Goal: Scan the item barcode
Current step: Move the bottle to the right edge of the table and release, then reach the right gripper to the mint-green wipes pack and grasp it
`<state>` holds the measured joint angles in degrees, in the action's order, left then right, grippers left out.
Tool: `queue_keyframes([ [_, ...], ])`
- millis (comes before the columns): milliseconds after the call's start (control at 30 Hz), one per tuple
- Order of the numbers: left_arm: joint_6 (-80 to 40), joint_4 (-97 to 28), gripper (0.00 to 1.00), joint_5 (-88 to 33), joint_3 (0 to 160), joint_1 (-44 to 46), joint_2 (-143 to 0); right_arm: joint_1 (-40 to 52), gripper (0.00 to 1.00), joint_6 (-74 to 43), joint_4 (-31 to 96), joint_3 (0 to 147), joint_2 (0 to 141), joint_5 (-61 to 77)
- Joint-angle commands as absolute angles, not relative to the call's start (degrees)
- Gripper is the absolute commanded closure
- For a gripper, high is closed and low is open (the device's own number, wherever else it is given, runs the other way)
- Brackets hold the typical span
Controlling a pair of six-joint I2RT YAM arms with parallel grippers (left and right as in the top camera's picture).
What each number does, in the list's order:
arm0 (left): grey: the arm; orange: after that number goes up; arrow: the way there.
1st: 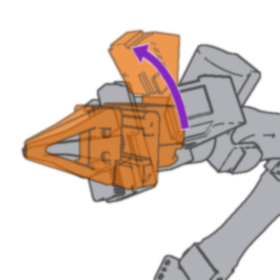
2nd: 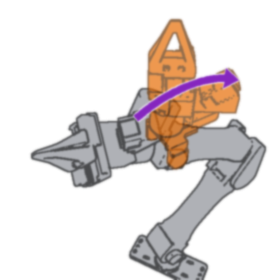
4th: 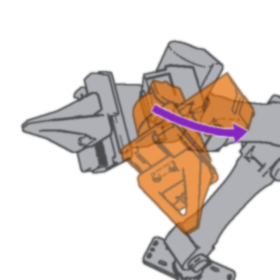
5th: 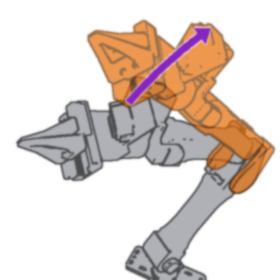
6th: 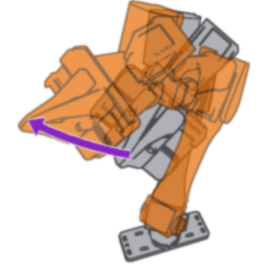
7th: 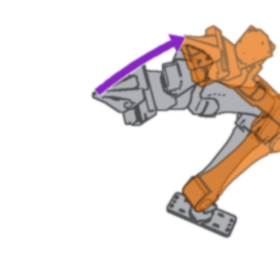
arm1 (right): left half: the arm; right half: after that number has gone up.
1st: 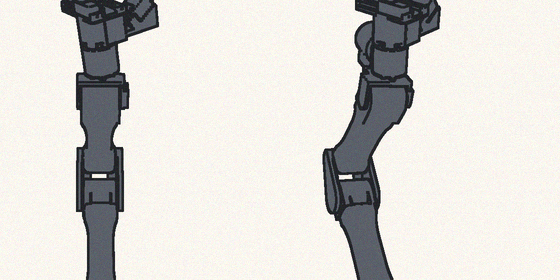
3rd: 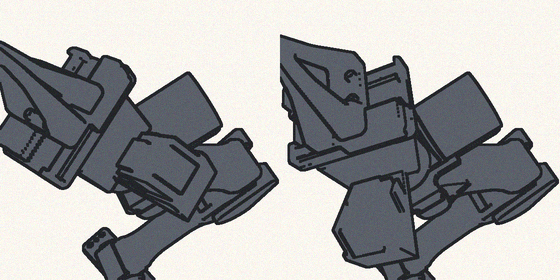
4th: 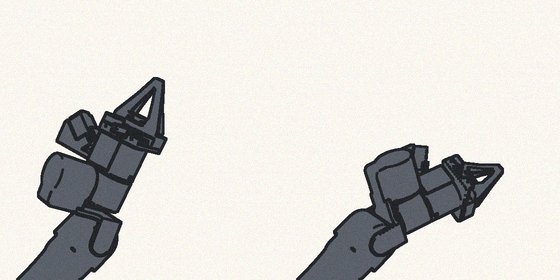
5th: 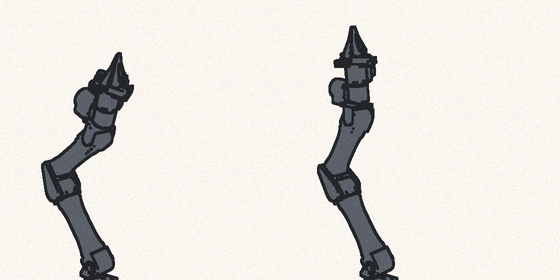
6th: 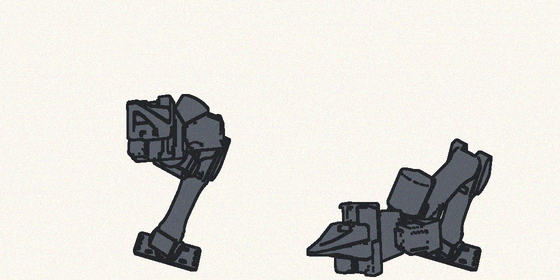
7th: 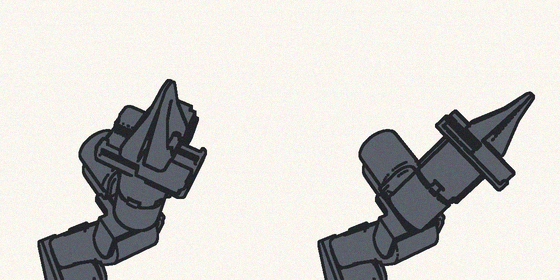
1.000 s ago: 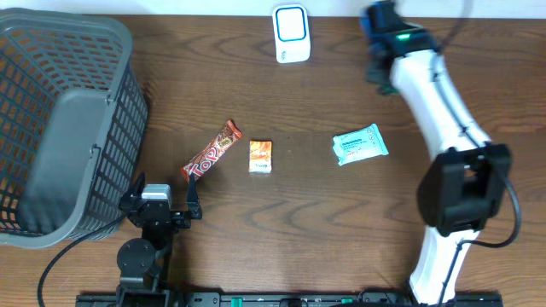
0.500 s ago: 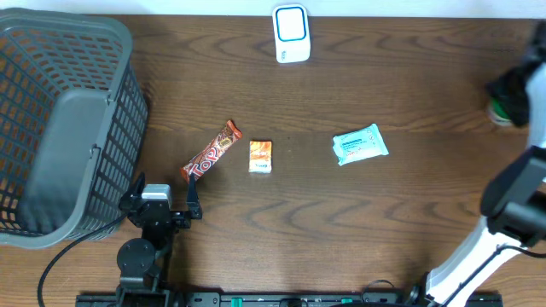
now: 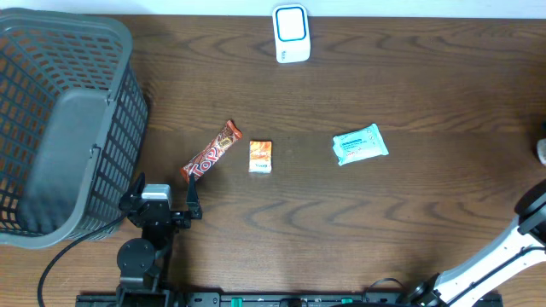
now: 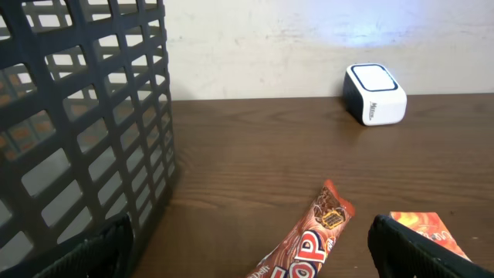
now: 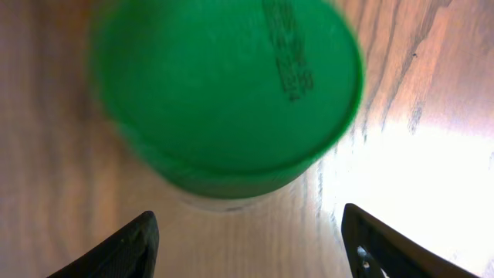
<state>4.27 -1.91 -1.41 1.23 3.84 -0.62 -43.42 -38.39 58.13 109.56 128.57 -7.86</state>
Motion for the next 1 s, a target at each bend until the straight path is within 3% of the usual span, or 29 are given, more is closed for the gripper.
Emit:
queue_keyframes([
  [0,3.8,-4.1,0.02,-0.9,0.2,3.6,-0.2,-45.2,0.29,-37.2,57.8,110.1,129.7,-4.7],
  [200,3.8,-4.1,0.02,-0.9,0.2,3.6,-0.2,-46.1,0.23,-35.9,57.5,110.1,129.6,-0.3],
  [300,3.8,-4.1,0.02,-0.9,0.2,3.6,-0.2,-45.9,0.03,-34.7,57.6,110.2,129.4,4.1],
  [333,3.8,-4.1,0.02,-0.9,0.2,3.6,-0.2,-45.7,0.01,-33.6,57.7,110.2,129.3,6.7],
  [500,3.8,-4.0,0.02,-0.9,0.2,3.6,-0.2,-43.3,0.01,-28.8,58.4,110.2,126.7,18.2],
  [667,3.8,-4.1,0.02,-0.9,0.2,3.6,-0.2,-36.7,0.01,-26.7,60.2,110.2,121.9,19.6],
  [967,3.8,-4.1,0.02,-0.9,0.2,3.6,-0.2,-12.3,0.01,-24.3,66.0,110.2,116.8,7.8],
])
